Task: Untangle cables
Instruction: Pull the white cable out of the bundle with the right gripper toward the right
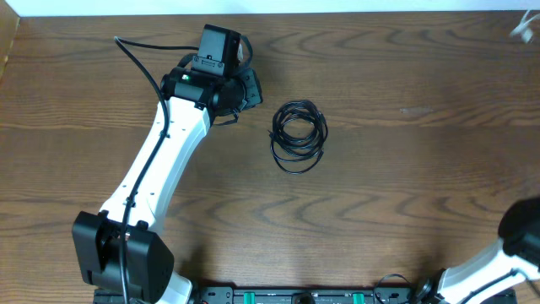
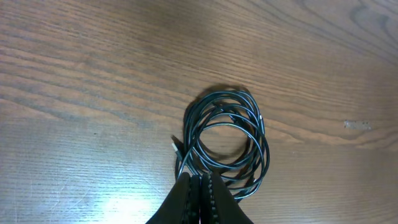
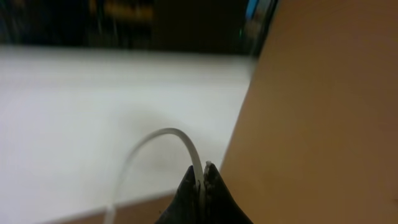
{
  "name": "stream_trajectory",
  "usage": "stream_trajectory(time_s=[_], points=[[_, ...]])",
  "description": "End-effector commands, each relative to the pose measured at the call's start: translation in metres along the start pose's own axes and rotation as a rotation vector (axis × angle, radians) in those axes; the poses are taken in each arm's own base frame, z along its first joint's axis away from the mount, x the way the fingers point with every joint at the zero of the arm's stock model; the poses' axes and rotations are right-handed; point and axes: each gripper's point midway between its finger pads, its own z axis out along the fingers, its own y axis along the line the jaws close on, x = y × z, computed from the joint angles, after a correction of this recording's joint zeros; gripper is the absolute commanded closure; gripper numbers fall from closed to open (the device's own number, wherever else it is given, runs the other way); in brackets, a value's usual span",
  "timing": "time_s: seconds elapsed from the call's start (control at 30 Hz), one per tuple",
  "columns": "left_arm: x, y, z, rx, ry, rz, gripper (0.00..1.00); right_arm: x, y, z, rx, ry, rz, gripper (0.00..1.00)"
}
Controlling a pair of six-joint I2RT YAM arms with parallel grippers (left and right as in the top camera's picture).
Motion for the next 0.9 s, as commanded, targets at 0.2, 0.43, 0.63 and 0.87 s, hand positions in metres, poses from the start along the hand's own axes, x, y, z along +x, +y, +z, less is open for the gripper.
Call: stream_trajectory(time_s=[0.2,0.43,0.63,0.87], points=[[-0.004,0.001,-0.001,0.001,-0.018,0.046,0.92,0.190,-0.073,0.077,0.031,0.298,0.023,0.99],[-0.008,-0.002,-0.001,0.012,-0.037,0.050,0.92,0.194,-0.095,0.070,0.024,0.302,0.042,0.99],[-0.009,-0.003,-0.001,0.014,-0.040,0.050,0.92,0.233,-0.078,0.076,-0.021,0.392,0.069,0.99],[-0.009,-0.003,-0.001,0.014,-0.041,0.050,0.92,0.312,-0.064,0.088,-0.053,0.534,0.108,0.99]])
